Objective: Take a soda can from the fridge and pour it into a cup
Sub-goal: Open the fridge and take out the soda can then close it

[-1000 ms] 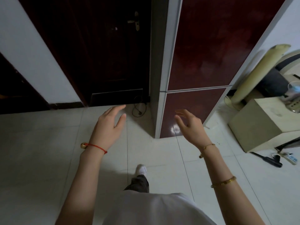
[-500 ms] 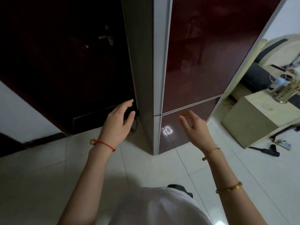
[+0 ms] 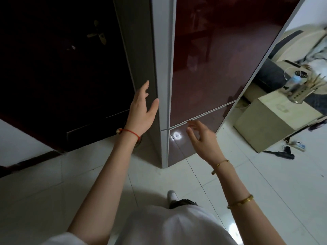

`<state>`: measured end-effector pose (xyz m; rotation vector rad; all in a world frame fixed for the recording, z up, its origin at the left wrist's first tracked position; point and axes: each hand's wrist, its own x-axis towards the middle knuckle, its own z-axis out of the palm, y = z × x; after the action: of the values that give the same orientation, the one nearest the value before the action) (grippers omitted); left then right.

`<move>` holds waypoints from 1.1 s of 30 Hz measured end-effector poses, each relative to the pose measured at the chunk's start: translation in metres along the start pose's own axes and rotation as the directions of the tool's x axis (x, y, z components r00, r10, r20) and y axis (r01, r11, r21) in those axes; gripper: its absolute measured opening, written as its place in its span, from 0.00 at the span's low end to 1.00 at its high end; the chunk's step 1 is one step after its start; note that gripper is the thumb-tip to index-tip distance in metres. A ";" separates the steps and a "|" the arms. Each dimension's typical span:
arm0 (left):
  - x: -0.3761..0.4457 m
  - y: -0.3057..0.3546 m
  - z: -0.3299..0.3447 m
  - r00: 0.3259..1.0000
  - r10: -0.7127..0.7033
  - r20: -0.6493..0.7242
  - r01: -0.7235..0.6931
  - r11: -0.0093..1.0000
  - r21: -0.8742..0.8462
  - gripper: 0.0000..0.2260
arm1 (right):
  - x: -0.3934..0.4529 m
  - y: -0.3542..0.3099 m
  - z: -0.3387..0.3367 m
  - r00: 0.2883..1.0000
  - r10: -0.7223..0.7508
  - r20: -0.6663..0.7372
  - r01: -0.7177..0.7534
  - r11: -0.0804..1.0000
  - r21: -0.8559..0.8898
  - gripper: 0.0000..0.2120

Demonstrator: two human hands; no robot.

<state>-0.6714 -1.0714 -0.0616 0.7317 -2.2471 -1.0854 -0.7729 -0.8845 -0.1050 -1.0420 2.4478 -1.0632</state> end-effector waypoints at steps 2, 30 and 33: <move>0.014 0.004 0.007 1.000 0.004 -0.002 -0.004 0.999 -0.032 0.27 | 0.006 0.001 0.000 1.000 -0.007 -0.012 0.007 1.000 -0.005 0.19; 0.063 -0.006 0.016 1.000 -0.031 0.007 0.031 0.987 -0.155 0.26 | 0.044 -0.015 0.002 0.995 -0.069 -0.067 0.068 0.998 -0.004 0.17; 0.065 -0.006 0.015 0.999 -0.033 0.011 0.035 0.989 -0.147 0.26 | 0.044 -0.017 -0.001 0.993 -0.077 -0.085 0.078 0.997 0.007 0.17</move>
<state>-0.7265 -1.1103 -0.0599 0.7070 -2.1414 -1.2576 -0.7958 -0.9232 -0.0909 -1.1186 2.4832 -1.1659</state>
